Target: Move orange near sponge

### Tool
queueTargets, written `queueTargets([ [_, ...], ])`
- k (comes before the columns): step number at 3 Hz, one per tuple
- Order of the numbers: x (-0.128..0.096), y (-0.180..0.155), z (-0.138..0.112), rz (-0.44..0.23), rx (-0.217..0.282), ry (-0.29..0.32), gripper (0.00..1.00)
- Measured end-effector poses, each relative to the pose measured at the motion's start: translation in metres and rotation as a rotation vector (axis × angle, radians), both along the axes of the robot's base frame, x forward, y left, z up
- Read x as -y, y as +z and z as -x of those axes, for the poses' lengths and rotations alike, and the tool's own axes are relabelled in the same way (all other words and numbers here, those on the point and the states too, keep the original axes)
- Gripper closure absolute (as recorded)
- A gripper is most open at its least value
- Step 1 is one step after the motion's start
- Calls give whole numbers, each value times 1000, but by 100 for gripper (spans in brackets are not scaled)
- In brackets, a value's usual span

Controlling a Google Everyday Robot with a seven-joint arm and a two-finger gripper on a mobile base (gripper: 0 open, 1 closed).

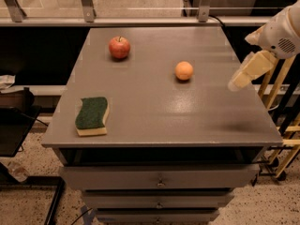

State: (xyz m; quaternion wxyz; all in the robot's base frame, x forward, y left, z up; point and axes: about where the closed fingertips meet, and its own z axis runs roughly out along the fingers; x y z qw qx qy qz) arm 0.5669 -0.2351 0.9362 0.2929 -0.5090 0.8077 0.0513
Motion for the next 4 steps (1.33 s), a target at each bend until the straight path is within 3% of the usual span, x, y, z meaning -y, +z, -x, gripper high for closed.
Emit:
queueTargets([
  [1,-8,-25,-44,-104,-3,-42,0],
  [2,-24,-39,-71,-105,13,-52,0],
  [4,-58,-58,-97,-68,19,-17,0],
])
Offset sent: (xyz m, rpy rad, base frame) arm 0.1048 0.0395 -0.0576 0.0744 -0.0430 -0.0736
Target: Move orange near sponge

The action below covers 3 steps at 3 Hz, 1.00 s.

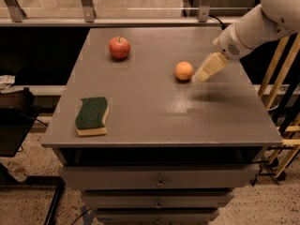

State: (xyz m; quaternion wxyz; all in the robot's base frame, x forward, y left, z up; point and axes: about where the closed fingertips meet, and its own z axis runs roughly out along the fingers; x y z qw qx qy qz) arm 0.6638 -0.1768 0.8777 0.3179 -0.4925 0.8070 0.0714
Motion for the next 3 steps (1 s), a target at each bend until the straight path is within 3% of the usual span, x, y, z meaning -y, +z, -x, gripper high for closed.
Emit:
queueTargets([
  [3,-30,-16,-2,-9,-69,68,0],
])
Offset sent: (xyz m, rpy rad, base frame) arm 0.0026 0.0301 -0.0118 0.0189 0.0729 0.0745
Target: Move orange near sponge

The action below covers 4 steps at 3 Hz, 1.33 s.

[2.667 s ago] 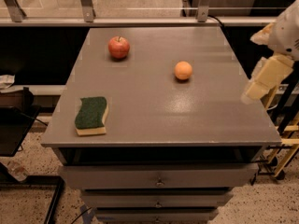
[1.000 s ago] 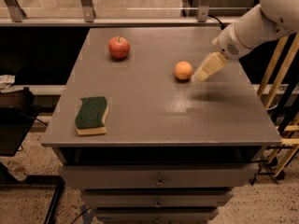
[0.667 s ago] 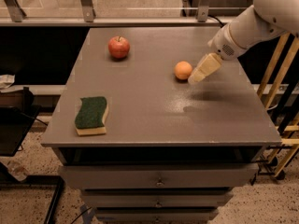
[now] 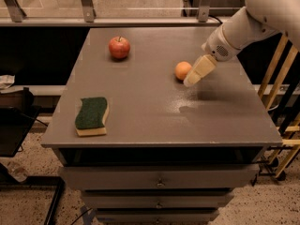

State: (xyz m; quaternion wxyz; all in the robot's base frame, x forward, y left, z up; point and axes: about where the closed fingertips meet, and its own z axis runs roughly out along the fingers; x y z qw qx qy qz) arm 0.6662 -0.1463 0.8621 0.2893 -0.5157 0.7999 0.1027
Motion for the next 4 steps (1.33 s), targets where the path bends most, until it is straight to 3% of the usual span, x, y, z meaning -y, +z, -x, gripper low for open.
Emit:
queueTargets([
  [1,-6,-6,-3,4,-18,14,0],
  [3,-13,-20,-10,19,-54,26,41],
  [4,-14,-15,-9,20,-44,34,73],
])
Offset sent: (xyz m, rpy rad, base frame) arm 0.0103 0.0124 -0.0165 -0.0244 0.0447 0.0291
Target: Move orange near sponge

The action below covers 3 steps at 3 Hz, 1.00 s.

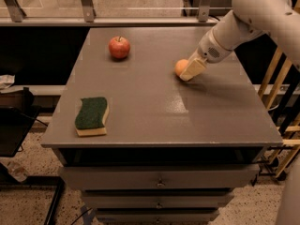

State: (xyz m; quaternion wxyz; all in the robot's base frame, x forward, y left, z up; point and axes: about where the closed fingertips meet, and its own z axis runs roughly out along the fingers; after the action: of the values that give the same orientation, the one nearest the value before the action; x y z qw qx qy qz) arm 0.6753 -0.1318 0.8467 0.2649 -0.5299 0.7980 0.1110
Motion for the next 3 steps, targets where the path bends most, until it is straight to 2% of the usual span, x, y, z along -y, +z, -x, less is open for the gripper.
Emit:
queueTargets([
  [1,2,24,8,1,56,18,96],
  [2,10,53,33,18,115,59,100],
  [3,11,58,35,23,127,64,100],
])
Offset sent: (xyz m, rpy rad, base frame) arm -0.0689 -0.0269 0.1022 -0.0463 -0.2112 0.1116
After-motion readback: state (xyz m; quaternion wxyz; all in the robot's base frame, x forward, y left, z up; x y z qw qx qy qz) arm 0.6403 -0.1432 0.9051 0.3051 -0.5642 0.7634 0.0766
